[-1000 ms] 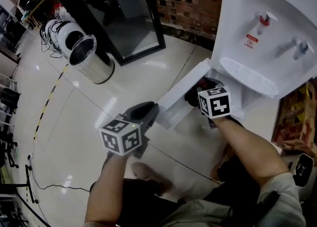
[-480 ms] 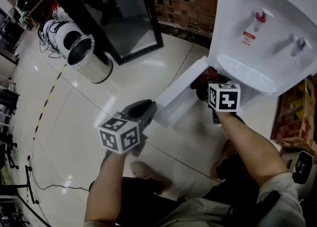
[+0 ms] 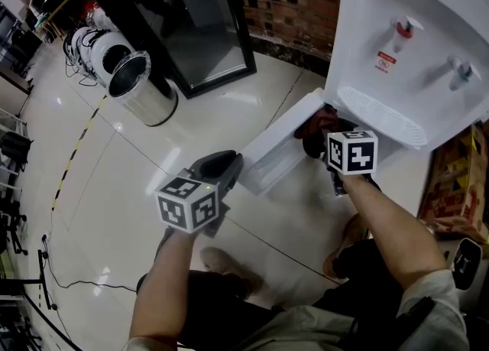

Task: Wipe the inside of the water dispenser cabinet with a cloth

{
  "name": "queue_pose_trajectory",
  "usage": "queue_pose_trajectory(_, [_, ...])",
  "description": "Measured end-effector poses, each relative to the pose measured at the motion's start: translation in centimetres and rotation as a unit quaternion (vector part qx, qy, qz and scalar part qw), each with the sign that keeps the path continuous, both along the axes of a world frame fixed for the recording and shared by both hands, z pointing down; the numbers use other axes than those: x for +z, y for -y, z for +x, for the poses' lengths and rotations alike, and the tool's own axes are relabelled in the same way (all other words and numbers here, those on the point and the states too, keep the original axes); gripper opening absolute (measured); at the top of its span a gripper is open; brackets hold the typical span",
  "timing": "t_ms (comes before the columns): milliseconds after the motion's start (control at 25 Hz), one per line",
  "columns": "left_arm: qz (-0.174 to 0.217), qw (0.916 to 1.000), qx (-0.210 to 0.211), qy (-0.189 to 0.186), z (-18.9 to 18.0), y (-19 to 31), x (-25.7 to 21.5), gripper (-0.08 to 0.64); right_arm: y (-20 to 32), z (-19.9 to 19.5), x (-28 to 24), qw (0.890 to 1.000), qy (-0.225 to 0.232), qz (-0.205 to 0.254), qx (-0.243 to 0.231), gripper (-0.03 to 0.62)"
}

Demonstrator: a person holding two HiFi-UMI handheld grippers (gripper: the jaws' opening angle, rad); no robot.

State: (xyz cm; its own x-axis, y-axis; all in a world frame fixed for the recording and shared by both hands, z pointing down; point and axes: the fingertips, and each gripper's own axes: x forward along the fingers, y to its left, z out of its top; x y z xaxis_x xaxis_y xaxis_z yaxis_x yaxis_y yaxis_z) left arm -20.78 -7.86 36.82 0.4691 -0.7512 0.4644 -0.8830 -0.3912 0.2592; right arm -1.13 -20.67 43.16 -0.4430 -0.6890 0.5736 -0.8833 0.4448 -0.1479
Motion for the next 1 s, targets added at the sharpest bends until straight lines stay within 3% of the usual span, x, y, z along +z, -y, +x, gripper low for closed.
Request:
queue_pose_trajectory(120, [0.004, 0.9999, -0.007, 0.013, -0.3, 0.1, -0.1, 0.058, -3.9, -3.8, -0.1, 0.996, 0.025, -0.029, -0.082, 0.120])
queue_pose_trajectory(240, [0.006, 0.9996, -0.016, 0.024, -0.6, 0.4, -0.1, 0.057, -9.0, -7.8, -0.1, 0.982, 0.027, -0.044, -0.182, 0.121])
queue_pose_trajectory(320, [0.007, 0.9993, -0.019, 0.030, -0.7, 0.6, 0.0, 0.055, -12.7, -10.4, -0.2, 0.964, 0.020, -0.040, -0.262, 0.121])
queue_pose_trajectory(440, [0.008, 0.9990, -0.022, 0.037, -0.8, 0.9, 0.0, 0.052, -18.4, -14.0, 0.2, 0.925, 0.013, -0.035, -0.379, 0.121])
queue_pose_trajectory(520, [0.006, 0.9990, -0.024, 0.038, -1.0, 1.0, 0.0, 0.049, -21.1, -16.1, 1.2, 0.901, 0.000, -0.039, -0.431, 0.121])
queue_pose_trajectory(640, [0.004, 0.9991, -0.028, 0.031, -1.2, 1.0, -0.1, 0.049, -22.0, -17.9, 3.8, 0.883, -0.039, -0.044, -0.466, 0.121])
queue_pose_trajectory(760, [0.005, 0.9993, -0.032, 0.021, -1.0, 1.2, -0.1, 0.049, -19.3, -18.9, 5.3, 0.885, -0.062, -0.046, -0.459, 0.121])
queue_pose_trajectory(920, [0.010, 0.9989, -0.043, 0.015, -1.4, 1.8, 0.0, 0.031, -17.3, -19.5, 6.1, 0.874, -0.079, -0.053, -0.477, 0.118])
queue_pose_trajectory(1000, [0.008, 0.9989, -0.044, 0.015, -1.7, 2.1, 0.1, 0.031, -17.0, -19.8, 6.5, 0.877, -0.077, -0.052, -0.472, 0.118])
